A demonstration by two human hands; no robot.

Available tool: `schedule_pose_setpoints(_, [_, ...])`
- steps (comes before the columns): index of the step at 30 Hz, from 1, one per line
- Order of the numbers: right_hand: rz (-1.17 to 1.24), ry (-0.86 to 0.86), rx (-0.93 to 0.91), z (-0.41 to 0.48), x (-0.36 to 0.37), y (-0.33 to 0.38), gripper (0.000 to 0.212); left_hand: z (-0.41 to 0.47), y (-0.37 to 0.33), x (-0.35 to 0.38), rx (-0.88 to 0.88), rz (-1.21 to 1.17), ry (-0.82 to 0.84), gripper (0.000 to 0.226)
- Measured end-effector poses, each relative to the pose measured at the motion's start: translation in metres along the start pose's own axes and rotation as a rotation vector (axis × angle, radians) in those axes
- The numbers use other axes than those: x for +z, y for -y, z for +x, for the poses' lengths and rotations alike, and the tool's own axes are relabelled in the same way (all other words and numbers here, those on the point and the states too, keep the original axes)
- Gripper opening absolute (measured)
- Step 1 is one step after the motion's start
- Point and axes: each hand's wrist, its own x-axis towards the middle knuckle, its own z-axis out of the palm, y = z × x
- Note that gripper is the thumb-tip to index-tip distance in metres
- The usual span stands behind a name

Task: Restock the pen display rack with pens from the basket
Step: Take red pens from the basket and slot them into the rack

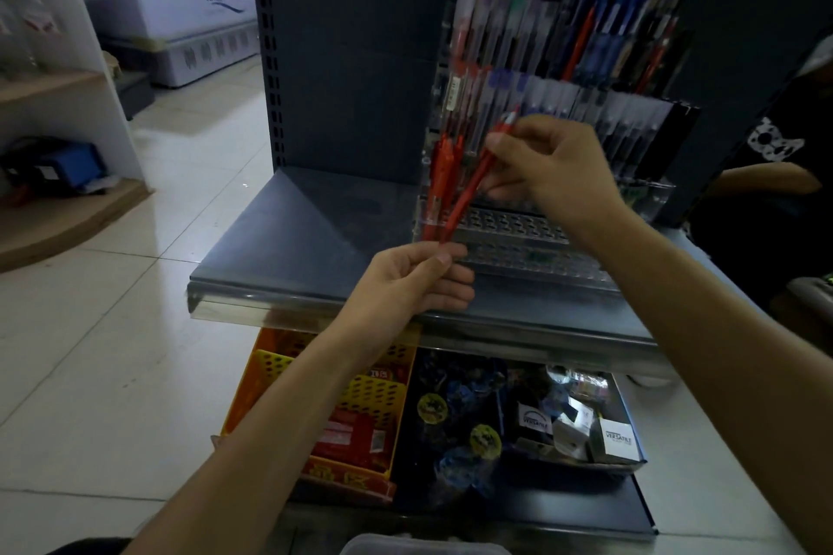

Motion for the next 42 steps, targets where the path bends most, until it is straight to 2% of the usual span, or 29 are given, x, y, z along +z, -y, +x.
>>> schedule_pose_setpoints(4, [-0.176, -0.176, -0.125, 0.011, -0.001, 0.000, 0.012, -0.001, -0.001, -0.001, -0.020, 0.049, 0.015, 0.022])
schedule_pose_setpoints(8, [-0.352, -0.177, -0.172, 0.012, 0.006, -0.007, 0.011, -0.002, -0.003, -0.001, -0.033, 0.064, 0.017, 0.023])
schedule_pose_setpoints(13, [-0.403, -0.159, -0.175, 0.011, 0.018, -0.017, 0.016, -0.006, -0.005, -0.003, -0.049, 0.100, 0.044, 0.023])
schedule_pose_setpoints(17, [-0.372, -0.233, -0.222, 0.014, 0.023, -0.013, 0.012, -0.009, -0.005, -0.006, -0.056, 0.140, 0.077, 0.022])
schedule_pose_setpoints(20, [-0.392, -0.302, -0.252, 0.020, 0.022, -0.011, 0.020, -0.011, -0.004, -0.008, -0.060, 0.161, 0.092, 0.022])
schedule_pose_setpoints(23, [-0.444, -0.232, -0.199, 0.025, 0.023, -0.018, 0.025, -0.012, -0.003, -0.010, -0.063, 0.175, 0.093, 0.021])
schedule_pose_setpoints(27, [-0.521, -0.083, -0.111, 0.018, 0.035, -0.038, 0.016, -0.012, -0.003, -0.011, -0.070, 0.207, 0.092, 0.021])
schedule_pose_setpoints(30, [-0.591, -0.096, -0.099, 0.013, 0.040, -0.045, 0.017, -0.014, -0.003, -0.011, -0.070, 0.222, 0.107, 0.022])
schedule_pose_setpoints(36, [-0.541, -0.070, -0.047, 0.015, 0.038, -0.044, 0.017, -0.015, -0.001, -0.011, -0.063, 0.258, 0.123, 0.022])
schedule_pose_setpoints(42, [-0.435, 0.008, 0.051, -0.003, 0.028, -0.040, 0.032, -0.022, 0.000, -0.007, -0.034, 0.322, 0.096, 0.022])
